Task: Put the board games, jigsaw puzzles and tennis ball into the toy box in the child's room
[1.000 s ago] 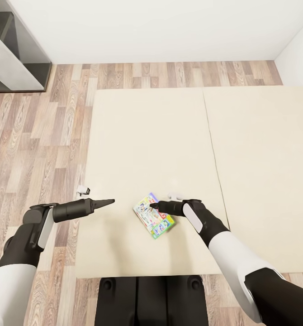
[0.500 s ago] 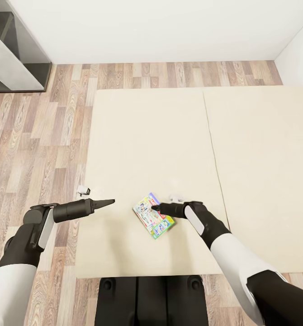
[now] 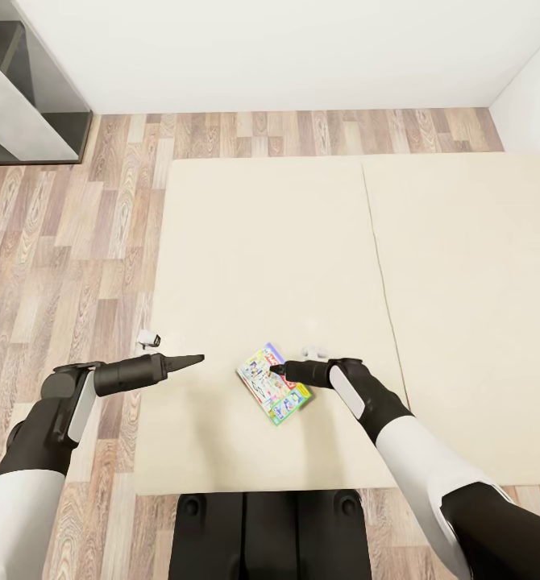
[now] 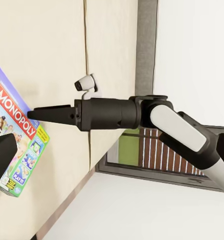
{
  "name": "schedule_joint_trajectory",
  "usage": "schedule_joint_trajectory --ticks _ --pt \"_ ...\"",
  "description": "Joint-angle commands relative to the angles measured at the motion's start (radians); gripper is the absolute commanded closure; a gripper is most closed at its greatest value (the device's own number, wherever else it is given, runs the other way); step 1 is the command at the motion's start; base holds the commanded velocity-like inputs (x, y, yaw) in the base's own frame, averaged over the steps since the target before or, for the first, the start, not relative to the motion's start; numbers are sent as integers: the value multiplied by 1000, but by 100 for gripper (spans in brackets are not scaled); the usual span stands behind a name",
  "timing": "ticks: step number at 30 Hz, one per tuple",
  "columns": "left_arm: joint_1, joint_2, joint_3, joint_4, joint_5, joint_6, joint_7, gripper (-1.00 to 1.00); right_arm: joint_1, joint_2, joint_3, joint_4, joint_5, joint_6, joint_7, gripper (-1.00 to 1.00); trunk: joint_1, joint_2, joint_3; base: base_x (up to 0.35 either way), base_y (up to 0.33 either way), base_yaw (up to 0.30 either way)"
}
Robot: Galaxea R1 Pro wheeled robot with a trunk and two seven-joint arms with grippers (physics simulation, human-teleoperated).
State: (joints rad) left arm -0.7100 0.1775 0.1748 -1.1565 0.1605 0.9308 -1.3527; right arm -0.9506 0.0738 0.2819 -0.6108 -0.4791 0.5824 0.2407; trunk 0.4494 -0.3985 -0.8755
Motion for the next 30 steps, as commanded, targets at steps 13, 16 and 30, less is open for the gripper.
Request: schedule_joint_trajectory --ticks 13,16,30 --pt "0 0 0 0 3 10 -1 -100 0 -1 0 -2 -1 3 2 -100 1 -2 -1 0 0 0" --pt "0 0 0 0 2 10 0 -100 0 0 0 -1 -1 2 2 -100 1 -2 -1 0 0 0" --pt "0 0 0 0 2 11 0 -100 0 0 -4 3 -2 3 3 -100 1 -2 -1 0 42 0"
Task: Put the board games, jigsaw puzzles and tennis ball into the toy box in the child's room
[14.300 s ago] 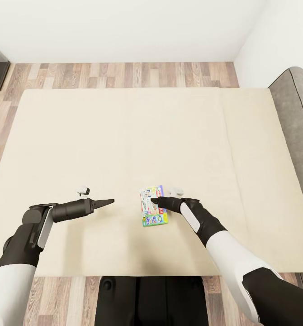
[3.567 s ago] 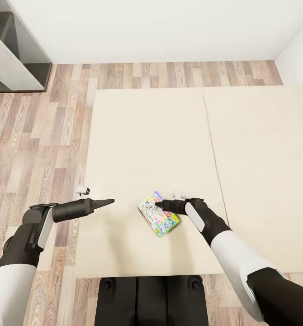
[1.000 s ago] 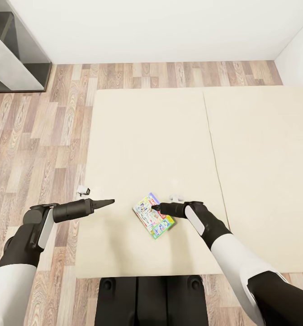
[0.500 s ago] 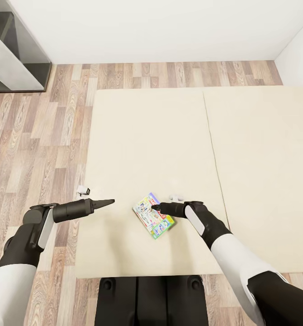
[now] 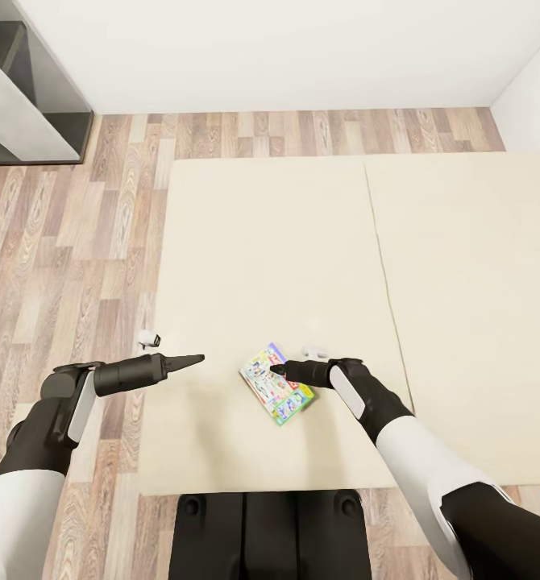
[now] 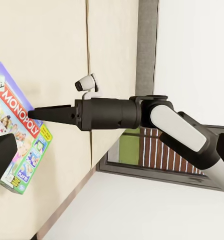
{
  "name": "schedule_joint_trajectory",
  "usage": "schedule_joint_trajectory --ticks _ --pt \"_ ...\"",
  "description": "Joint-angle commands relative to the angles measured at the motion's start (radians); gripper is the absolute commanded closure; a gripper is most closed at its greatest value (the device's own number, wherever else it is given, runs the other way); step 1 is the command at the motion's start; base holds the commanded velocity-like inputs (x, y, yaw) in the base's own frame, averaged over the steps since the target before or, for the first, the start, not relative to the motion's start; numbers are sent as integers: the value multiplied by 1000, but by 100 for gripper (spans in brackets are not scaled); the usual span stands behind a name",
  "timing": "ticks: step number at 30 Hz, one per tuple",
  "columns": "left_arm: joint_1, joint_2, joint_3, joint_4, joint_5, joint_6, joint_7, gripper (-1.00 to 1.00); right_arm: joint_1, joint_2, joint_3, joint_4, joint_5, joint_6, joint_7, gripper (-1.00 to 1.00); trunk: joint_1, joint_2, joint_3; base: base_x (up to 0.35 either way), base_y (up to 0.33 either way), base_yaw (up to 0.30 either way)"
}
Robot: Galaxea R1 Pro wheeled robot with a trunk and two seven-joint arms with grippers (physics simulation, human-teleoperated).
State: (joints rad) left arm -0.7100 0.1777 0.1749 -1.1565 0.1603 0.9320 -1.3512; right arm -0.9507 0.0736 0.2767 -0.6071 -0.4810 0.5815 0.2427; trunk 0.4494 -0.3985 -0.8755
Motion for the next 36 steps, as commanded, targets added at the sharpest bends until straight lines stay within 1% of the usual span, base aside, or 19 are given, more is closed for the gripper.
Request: schedule_joint_trajectory --ticks 1,16,29,36 --pt "0 0 0 0 2 10 -2 -100 0 0 0 0 -1 4 1 -100 1 -2 -1 0 23 0" --pt "0 0 0 0 2 10 -2 -100 0 2 -1 0 -1 4 0 -100 1 -2 -1 0 6 0" --pt "0 0 0 0 2 10 -2 -100 0 3 -2 1 -5 10 1 -100 1 -2 -1 0 50 0" --pt "0 0 0 0 2 10 -2 -100 0 4 -2 1 -5 11 1 -100 1 -2 -1 0 107 0"
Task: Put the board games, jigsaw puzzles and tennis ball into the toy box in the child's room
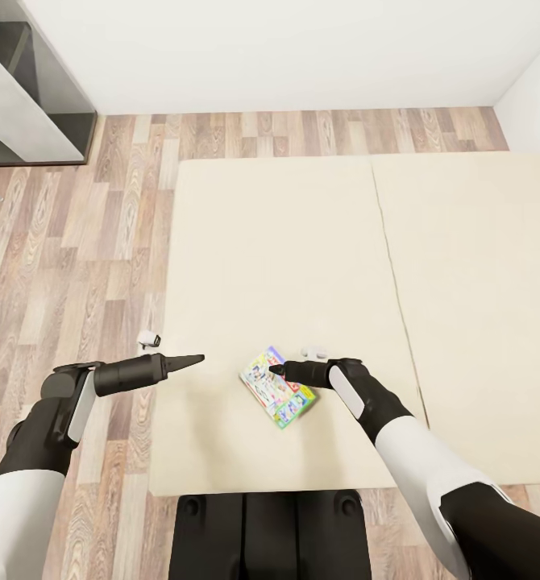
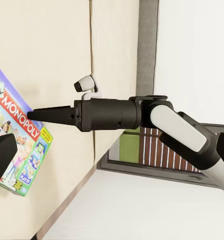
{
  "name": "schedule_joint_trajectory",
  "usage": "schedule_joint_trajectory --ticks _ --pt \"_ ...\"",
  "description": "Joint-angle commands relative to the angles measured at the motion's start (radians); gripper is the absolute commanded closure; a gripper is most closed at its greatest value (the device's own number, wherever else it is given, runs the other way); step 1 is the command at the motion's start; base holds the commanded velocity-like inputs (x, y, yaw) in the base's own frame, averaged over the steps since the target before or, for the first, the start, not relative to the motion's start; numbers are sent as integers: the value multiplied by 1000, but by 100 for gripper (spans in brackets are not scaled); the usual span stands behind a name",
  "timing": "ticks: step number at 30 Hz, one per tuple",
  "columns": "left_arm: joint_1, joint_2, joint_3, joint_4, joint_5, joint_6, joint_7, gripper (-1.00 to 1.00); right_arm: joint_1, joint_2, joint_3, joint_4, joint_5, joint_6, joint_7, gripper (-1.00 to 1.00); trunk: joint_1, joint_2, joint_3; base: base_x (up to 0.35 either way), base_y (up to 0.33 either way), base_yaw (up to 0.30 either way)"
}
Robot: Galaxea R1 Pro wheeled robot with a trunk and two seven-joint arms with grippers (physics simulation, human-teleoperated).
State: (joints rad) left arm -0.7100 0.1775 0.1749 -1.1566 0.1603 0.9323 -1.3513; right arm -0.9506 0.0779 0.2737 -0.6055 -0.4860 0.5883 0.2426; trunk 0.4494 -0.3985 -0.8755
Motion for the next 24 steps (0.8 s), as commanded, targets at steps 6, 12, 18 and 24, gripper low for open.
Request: schedule_joint_trajectory --ticks 6,12,18,24 --pt "0 0 0 0 2 10 -2 -100 0 0 -1 0 -2 5 1 -100 1 -2 -1 0 30 0" --pt "0 0 0 0 2 10 -3 -100 0 -1 -2 2 -3 5 0 -100 1 -2 -1 0 25 0" --pt "0 0 0 0 2 10 -3 -100 0 -2 -1 3 -2 7 -6 -100 1 -2 -1 0 18 0" --pt "0 0 0 0 3 10 -3 -100 0 -4 -1 4 -2 9 -5 -100 1 -2 -1 0 4 0"
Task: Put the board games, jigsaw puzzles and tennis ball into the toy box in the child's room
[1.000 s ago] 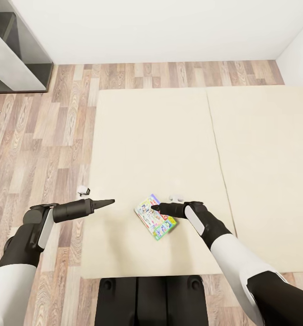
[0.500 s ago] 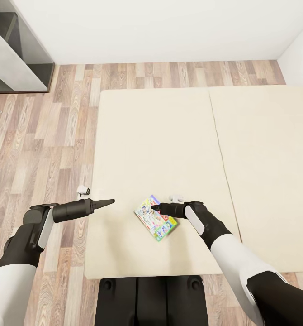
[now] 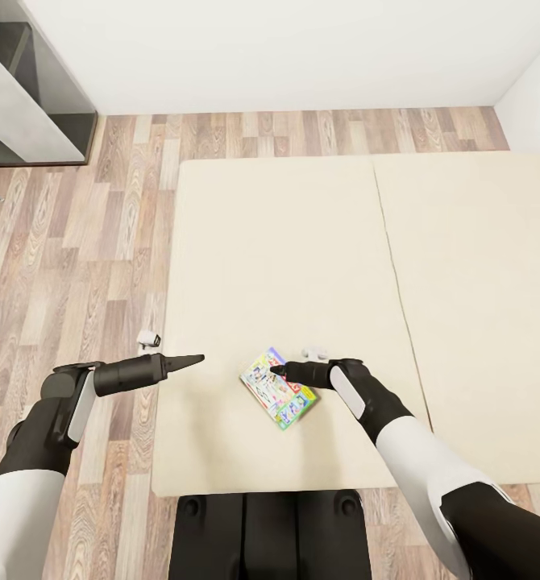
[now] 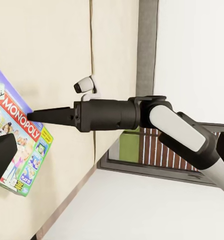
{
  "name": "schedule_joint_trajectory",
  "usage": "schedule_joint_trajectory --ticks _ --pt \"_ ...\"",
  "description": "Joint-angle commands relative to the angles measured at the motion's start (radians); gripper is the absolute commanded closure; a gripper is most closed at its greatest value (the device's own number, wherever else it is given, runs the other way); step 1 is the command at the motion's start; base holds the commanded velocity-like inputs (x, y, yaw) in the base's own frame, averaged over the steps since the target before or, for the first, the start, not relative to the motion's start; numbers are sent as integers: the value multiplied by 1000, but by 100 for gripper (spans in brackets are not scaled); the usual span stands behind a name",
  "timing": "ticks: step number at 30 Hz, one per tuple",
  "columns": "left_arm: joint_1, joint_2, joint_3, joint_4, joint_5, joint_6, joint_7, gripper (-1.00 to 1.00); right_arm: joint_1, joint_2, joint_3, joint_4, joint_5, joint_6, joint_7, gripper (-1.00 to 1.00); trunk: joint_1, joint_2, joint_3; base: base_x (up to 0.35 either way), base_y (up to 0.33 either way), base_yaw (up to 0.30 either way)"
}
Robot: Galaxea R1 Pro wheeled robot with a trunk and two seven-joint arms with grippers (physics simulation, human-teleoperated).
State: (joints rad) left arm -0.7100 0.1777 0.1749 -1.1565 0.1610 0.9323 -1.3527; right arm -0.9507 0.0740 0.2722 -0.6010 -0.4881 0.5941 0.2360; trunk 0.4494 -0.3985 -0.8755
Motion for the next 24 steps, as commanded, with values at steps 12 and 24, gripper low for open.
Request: schedule_joint_trajectory --ticks 12,24 --pt "0 0 0 0 3 10 -1 -100 0 -1 1 14 -1 58 6 -100 1 -2 -1 0 0 0" --pt "0 0 0 0 2 9 -2 -100 0 -2 2 19 -4 63 7 -100 1 -2 -1 0 0 0"
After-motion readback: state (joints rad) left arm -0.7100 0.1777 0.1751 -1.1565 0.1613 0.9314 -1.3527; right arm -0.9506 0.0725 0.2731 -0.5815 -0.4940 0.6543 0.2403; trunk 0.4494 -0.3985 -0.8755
